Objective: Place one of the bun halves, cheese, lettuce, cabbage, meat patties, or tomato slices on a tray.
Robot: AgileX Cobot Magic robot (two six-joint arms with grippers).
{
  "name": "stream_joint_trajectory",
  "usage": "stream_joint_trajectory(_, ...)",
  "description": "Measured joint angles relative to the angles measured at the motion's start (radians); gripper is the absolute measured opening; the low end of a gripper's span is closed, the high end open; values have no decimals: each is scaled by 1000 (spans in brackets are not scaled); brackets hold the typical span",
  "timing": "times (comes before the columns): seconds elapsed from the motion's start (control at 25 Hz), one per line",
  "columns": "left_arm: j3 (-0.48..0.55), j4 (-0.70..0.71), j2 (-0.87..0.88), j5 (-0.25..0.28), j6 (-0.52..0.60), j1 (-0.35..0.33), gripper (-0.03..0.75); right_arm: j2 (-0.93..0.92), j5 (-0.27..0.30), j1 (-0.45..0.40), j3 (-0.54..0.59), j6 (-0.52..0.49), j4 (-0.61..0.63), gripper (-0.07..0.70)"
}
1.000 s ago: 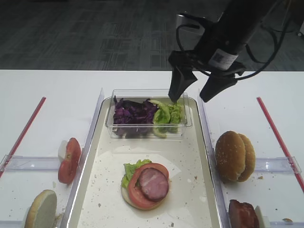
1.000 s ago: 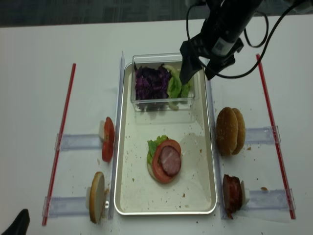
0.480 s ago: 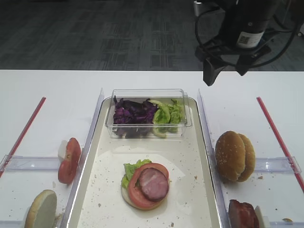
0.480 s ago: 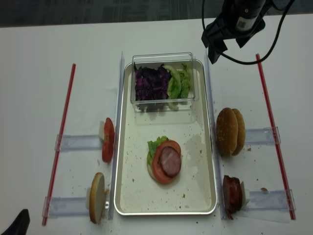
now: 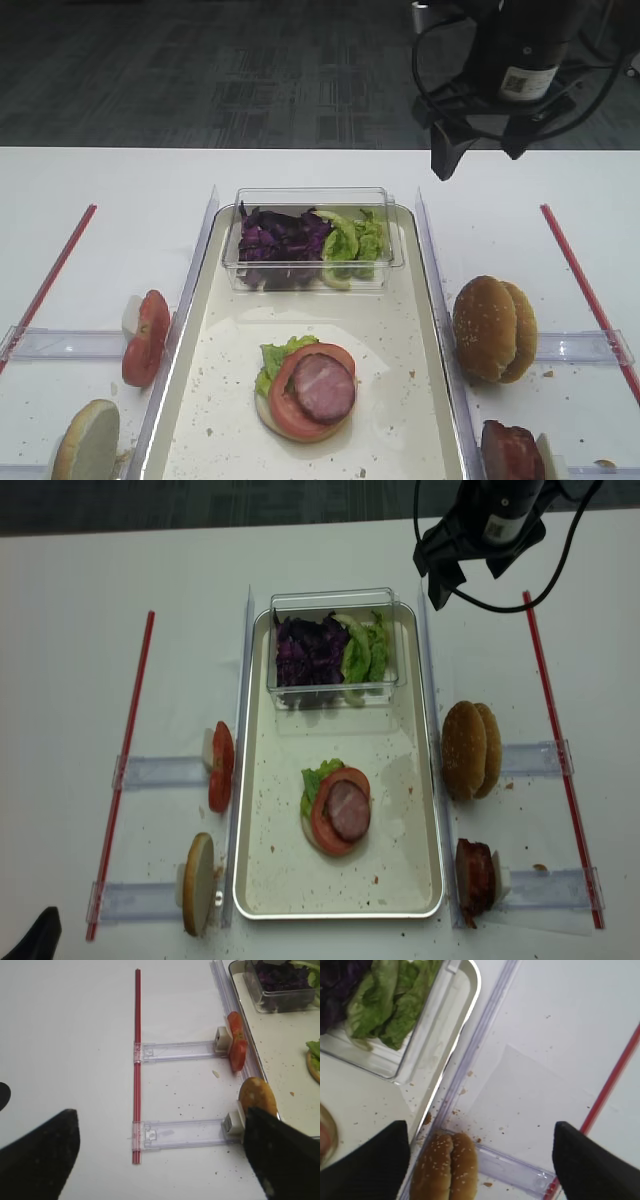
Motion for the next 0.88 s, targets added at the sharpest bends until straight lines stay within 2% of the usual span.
stream_joint_trajectory(0.2, 0, 0, 0, 0, 0, 0, 613, 0, 0, -27, 0, 39, -46, 603)
stream_joint_trajectory(0.64, 0, 0, 0, 0, 0, 0, 613, 0, 0, -263, 0, 51, -39, 603)
stream_joint_trajectory(0.88, 0, 0, 0, 0, 0, 0, 613, 0, 0, -341, 0, 33, 3, 603)
